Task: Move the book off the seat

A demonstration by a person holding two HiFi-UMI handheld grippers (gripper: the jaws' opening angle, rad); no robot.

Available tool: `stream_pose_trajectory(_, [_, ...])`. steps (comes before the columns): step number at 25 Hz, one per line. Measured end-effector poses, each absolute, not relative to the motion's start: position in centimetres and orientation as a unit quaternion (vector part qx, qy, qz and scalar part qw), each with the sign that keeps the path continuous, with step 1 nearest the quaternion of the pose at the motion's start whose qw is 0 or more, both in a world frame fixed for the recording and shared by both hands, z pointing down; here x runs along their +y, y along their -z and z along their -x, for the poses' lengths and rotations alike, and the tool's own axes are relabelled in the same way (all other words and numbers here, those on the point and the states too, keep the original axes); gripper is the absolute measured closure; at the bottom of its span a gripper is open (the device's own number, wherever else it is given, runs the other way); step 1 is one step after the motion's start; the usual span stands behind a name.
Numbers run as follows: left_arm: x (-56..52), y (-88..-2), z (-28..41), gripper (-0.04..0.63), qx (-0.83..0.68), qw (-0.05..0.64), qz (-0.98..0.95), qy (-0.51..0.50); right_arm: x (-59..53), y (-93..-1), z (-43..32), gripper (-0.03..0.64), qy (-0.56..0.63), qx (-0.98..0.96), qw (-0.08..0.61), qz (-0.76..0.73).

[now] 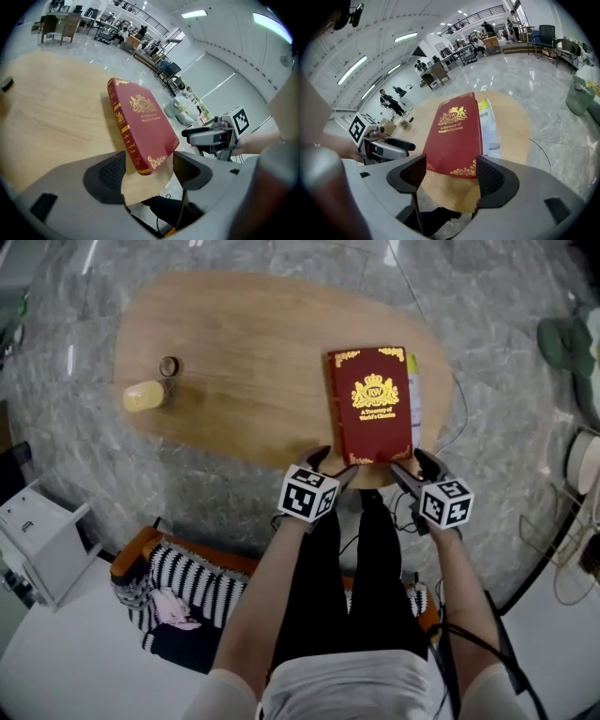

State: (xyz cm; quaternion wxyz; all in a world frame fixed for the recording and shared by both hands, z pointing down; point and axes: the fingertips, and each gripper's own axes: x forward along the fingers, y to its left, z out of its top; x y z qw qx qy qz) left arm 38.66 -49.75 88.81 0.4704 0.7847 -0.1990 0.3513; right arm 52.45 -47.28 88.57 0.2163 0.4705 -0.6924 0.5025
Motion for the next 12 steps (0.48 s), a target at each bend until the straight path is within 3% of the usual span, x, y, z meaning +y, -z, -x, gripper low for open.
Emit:
stream_pose_trajectory(6, [-49.8, -80.4, -38.5, 0.338, -0.201, 0.447, -0.811, -0.319, -46.8, -80.2, -51.0, 0.281, -0.487, -0.709, 0.180, -0.477])
stream_pose_trajectory(12, [-47.5, -69.8, -38.0, 0.359, -0.167, 0.396, -0.850, -0.305, -44.9, -69.7, -49.5, 0.459, -0.500, -0.703, 0.082, -0.499])
